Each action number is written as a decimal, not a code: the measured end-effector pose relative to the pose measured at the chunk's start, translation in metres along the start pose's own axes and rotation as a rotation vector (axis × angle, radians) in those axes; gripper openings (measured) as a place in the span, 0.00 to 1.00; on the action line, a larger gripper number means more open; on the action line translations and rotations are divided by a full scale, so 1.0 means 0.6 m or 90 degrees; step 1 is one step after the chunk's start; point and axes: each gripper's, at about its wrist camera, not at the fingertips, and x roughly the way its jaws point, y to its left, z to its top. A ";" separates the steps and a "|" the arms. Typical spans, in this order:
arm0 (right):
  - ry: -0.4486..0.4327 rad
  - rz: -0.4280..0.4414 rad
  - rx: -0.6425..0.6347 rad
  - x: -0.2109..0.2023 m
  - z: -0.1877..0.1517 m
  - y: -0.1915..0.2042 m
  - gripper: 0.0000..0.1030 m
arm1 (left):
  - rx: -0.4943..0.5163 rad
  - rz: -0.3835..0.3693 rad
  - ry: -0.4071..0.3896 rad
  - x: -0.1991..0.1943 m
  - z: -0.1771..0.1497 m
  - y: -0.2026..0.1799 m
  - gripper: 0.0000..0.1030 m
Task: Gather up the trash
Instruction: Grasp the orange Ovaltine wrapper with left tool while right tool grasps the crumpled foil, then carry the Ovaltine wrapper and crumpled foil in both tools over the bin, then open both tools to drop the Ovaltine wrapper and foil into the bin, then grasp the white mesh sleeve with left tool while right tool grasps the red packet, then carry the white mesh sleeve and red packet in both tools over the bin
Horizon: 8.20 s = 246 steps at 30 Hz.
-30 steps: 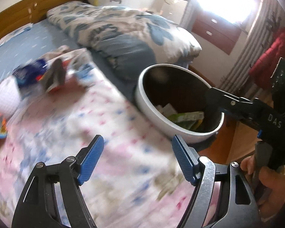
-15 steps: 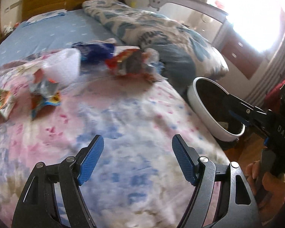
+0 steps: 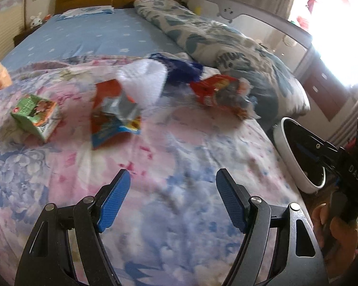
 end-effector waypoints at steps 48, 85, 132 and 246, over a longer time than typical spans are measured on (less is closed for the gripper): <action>0.043 0.057 0.013 0.010 -0.028 0.004 0.17 | 0.008 0.000 -0.009 -0.015 -0.002 0.054 0.00; -0.032 -0.043 0.123 -0.166 -0.090 -0.148 0.17 | 0.202 -0.125 0.019 -0.014 -0.032 -0.226 0.00; -0.014 -0.083 0.184 -0.136 -0.024 -0.286 0.17 | 0.316 -0.128 0.067 0.108 0.030 -0.426 0.01; -0.010 0.064 0.099 -0.038 -0.040 -0.030 0.15 | 0.065 -0.071 0.000 -0.008 -0.015 -0.073 0.19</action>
